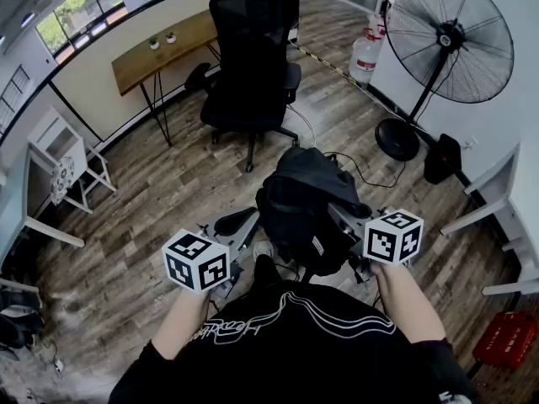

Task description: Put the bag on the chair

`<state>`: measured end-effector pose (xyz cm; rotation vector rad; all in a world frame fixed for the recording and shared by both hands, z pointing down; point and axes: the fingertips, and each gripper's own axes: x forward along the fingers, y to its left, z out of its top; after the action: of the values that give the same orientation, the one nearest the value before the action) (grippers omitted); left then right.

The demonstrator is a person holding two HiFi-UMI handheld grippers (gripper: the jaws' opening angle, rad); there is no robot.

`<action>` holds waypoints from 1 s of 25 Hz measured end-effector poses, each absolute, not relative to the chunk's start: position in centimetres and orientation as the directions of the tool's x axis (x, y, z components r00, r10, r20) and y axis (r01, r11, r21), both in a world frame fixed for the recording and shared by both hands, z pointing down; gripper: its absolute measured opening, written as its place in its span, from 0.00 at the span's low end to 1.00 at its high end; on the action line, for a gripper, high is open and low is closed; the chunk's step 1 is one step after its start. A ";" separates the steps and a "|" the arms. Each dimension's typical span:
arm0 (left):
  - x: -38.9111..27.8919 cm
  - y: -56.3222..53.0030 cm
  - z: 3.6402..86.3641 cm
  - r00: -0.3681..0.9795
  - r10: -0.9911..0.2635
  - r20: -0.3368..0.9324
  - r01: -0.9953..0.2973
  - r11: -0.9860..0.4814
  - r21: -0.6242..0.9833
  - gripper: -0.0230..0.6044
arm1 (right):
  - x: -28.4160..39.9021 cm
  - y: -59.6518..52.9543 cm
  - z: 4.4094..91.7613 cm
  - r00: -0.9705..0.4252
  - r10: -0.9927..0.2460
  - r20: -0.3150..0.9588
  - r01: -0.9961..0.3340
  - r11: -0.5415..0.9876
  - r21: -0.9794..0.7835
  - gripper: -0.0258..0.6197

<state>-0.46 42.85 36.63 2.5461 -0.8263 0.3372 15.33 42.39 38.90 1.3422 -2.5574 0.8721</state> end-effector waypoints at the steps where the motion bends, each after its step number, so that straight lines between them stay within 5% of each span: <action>1: -0.4 42.8 36.7 0.792 -0.497 0.356 -0.604 -0.725 0.331 0.10 | 15.4 42.3 39.0 -0.598 -0.716 0.361 -0.787 0.438 -0.434 0.10; 25: -1.3 27.1 38.9 0.800 -0.451 0.396 -0.591 -0.707 0.389 0.10 | 14.4 27.7 42.2 -0.570 -0.701 0.428 -0.800 0.358 -0.481 0.11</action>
<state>-1.27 27.08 38.91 2.4799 -0.7739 0.3713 14.44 27.71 42.18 1.3728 -2.4624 1.0042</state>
